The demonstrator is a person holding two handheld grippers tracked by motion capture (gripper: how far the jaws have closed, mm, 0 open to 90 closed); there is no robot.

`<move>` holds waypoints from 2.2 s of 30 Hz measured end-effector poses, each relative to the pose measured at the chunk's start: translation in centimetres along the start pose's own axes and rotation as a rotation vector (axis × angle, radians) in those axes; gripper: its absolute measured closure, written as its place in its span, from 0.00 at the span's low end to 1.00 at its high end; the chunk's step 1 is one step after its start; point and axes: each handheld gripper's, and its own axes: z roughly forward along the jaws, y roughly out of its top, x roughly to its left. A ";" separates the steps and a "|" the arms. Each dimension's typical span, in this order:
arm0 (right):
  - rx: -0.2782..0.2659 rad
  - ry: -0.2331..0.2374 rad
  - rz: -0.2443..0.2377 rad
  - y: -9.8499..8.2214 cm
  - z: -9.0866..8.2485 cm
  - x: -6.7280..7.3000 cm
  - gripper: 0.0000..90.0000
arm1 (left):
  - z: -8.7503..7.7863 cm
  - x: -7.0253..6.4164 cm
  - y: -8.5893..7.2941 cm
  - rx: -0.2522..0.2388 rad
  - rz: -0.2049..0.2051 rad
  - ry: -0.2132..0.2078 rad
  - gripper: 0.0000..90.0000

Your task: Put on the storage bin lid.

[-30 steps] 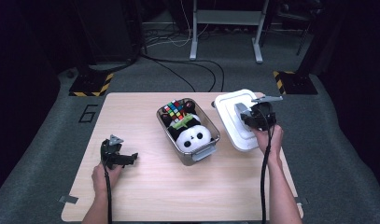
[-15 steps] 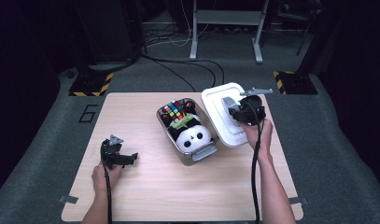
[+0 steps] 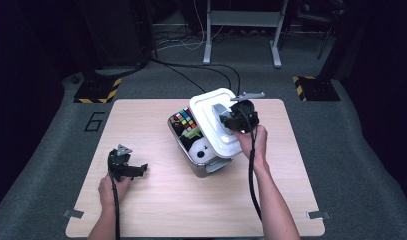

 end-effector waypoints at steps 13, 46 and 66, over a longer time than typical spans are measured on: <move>0.020 0.040 -0.010 0.6 2.4 2.6 0.74 | 0.0 -0.1 0.0 -0.007 -0.009 0.000 0.00; 0.016 0.068 -0.006 -1.6 5.3 6.2 0.75 | 0.0 -0.1 0.0 -0.007 -0.010 0.000 0.00; 0.043 0.091 -0.030 -1.2 5.4 5.6 0.61 | 0.1 0.0 0.0 -0.010 -0.007 0.003 0.00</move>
